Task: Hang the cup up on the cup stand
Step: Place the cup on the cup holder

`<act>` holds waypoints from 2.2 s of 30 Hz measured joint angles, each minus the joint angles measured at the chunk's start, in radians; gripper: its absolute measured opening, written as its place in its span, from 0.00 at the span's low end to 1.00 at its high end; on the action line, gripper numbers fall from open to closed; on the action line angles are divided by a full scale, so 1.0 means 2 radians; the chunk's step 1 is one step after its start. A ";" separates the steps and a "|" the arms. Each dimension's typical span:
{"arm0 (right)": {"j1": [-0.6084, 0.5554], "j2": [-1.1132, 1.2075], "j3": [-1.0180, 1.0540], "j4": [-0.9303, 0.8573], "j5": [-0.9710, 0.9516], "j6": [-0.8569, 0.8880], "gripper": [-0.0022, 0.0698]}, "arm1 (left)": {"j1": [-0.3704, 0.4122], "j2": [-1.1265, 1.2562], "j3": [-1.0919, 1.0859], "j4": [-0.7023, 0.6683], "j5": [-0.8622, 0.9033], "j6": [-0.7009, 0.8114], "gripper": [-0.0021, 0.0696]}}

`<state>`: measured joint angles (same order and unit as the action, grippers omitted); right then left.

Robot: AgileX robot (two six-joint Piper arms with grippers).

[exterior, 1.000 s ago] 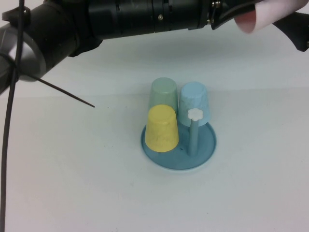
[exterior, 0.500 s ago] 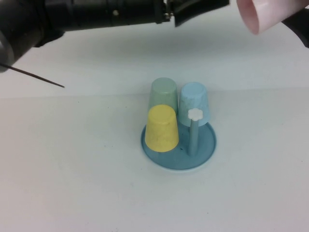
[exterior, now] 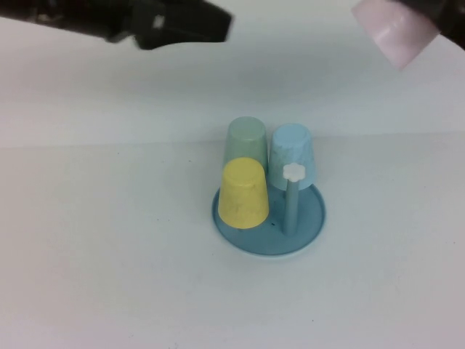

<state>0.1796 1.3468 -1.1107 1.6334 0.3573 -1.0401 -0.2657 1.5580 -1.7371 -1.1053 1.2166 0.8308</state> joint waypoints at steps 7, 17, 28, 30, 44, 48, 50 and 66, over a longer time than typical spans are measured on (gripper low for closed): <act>0.000 0.052 0.000 -0.078 0.055 -0.078 0.87 | 0.001 -0.083 0.074 0.122 -0.130 -0.020 0.03; 0.000 0.111 0.000 -0.090 0.143 -0.273 0.87 | 0.001 -0.239 0.294 0.182 -0.298 0.008 0.03; 0.037 0.157 0.000 -0.053 0.143 -0.380 0.87 | 0.001 -0.393 0.512 0.183 -0.579 0.020 0.03; 0.056 0.163 0.000 -0.052 0.122 -0.397 0.87 | 0.001 -0.402 0.524 0.183 -0.581 0.020 0.03; 0.081 0.199 -0.001 -0.030 0.033 -0.411 0.87 | 0.008 -0.420 0.533 0.182 -0.581 0.023 0.03; 0.081 0.217 -0.001 -0.027 0.027 -0.412 0.86 | 0.046 -0.449 0.548 0.168 -0.583 0.023 0.03; 0.081 0.225 -0.001 -0.026 0.025 -0.412 0.85 | 0.068 -0.463 0.560 0.139 -0.586 0.023 0.03; 0.081 0.259 -0.005 -0.018 0.000 -0.444 0.93 | 0.125 -0.588 0.726 0.043 -0.586 0.019 0.03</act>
<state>0.3409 1.8654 -1.1198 1.5964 0.3581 -1.9289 -0.0158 0.3824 -0.2841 -1.0188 0.0439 0.8679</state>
